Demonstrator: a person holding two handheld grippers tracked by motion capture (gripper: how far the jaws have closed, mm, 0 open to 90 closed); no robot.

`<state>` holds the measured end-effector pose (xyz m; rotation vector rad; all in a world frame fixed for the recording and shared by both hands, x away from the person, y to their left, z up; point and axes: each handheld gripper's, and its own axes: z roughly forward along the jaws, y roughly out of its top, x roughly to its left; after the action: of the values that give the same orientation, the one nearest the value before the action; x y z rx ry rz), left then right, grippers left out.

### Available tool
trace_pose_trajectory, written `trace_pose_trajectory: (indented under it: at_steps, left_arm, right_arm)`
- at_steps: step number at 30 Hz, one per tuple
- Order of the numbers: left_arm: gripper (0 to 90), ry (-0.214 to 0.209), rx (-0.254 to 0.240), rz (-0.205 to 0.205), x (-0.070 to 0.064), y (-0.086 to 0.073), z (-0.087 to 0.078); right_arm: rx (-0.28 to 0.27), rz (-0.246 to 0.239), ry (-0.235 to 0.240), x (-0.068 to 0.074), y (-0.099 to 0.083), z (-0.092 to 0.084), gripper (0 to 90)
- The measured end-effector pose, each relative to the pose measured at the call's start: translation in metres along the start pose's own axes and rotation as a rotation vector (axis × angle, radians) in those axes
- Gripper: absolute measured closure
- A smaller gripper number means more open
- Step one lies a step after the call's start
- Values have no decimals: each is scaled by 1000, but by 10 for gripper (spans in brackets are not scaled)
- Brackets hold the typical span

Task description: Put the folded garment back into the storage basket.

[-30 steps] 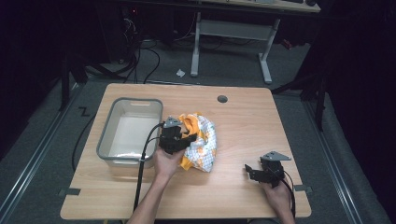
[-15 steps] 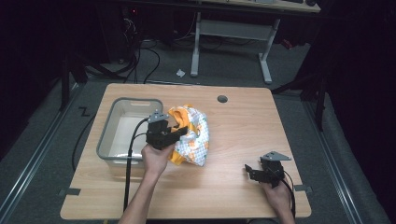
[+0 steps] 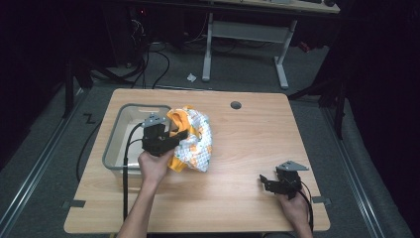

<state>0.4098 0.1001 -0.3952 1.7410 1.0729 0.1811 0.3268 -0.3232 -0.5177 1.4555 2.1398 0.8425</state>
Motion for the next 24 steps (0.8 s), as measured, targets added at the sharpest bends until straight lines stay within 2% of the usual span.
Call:
trace_pose_trajectory:
  at_steps: [5,10,24]
  left_arm:
    - [748,16,-7,7,3,2,-6]
    - [748,45,-1,42,2,5,-11]
    - [747,56,-16,19,16,8,-26]
  right_arm:
    - [0,0,0,0,0,0,238]
    - [0,0,0,0,0,0,238]
    - [0,0,0,0,0,0,238]
